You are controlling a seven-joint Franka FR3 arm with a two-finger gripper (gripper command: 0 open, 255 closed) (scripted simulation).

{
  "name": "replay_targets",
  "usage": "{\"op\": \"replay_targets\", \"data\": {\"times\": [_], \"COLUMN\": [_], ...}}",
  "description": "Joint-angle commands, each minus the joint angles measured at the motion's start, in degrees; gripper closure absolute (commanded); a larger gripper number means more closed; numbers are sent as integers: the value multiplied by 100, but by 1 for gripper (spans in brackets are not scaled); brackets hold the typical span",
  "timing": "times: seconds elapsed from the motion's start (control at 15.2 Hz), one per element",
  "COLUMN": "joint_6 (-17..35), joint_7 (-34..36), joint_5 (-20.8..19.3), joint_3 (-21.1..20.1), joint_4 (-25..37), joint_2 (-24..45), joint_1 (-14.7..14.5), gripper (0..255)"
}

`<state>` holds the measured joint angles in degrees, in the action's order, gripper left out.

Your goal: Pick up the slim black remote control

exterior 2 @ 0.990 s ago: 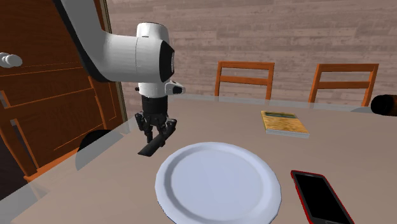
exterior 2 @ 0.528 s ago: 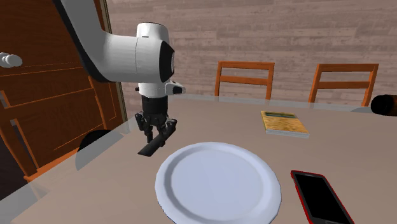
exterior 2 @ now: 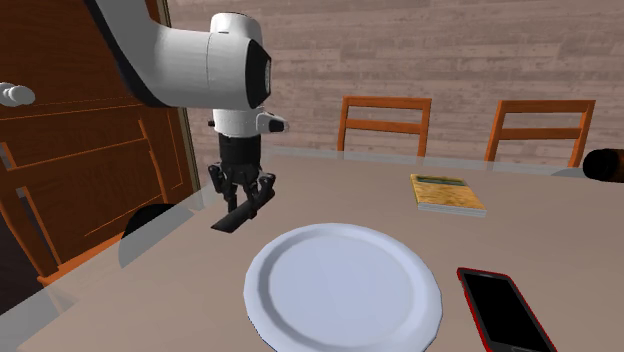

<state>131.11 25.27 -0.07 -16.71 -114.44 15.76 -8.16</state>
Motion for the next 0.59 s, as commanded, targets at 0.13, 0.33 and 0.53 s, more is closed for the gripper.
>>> {"op": "replay_targets", "data": {"times": [0.13, 0.33, 0.53], "joint_6": [-277, -482, -630], "joint_7": [-28, -41, -49], "joint_5": [59, 95, 119], "joint_3": [-19, -30, -36], "joint_4": [102, 196, 268], "joint_2": [-179, -294, -373], "joint_1": [24, 36, 44], "gripper": [255, 255, 255]}}
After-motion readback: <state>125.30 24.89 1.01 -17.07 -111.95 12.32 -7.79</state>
